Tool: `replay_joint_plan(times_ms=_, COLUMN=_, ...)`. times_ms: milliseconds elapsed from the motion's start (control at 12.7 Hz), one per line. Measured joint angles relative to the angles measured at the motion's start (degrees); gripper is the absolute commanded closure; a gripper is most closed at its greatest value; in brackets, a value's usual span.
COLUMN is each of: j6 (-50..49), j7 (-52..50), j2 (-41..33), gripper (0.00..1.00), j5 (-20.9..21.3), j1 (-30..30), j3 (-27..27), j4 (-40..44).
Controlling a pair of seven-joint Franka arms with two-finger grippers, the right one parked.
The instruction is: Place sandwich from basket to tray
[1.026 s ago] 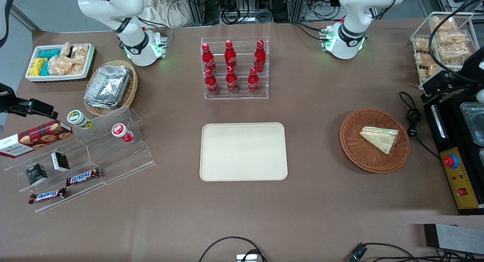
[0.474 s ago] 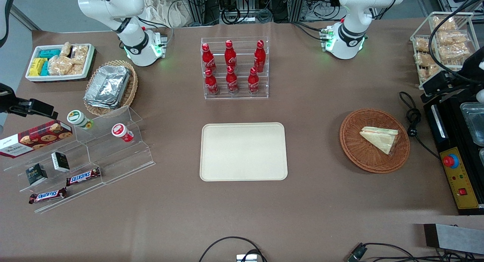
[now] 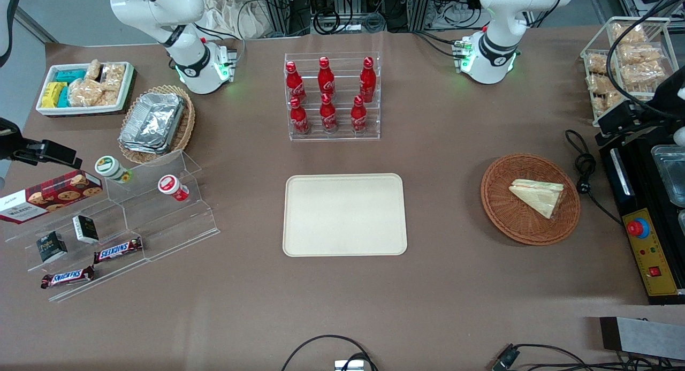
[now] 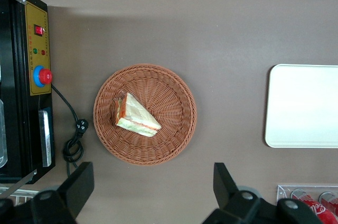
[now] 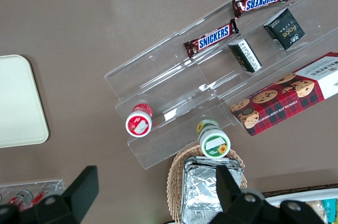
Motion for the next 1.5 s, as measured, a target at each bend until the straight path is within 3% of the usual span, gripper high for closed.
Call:
replay_joint_plan(times_ms=632, j6=0.0, j7=-1.8, j2=0.1, gripper=0.00, j5=0.0, j1=0.0, j3=0.0, j4=0.0)
replay_joint_plan(times_ms=947, j6=-0.1, j7=-26.1, j2=1.4, gripper=0.00, j5=-0.6, j1=0.5, j3=0.4, j4=0.0)
replay_joint_plan(times_ms=1105, j6=-0.4, j7=-33.0, j2=2.1, gripper=0.00, j5=-2.2, j1=4.3, j3=0.6, j4=-1.3)
replay_joint_plan(times_ms=1263, j6=0.8, j7=-34.0, j2=2.4, gripper=0.00, j5=-3.7, j1=9.9, j3=0.9, j4=-5.2)
replay_joint_plan(times_ms=1500, j6=14.2, j7=-34.2, j2=0.5, gripper=0.00, j5=-4.5, j1=13.0, j3=1.1, j4=-17.8)
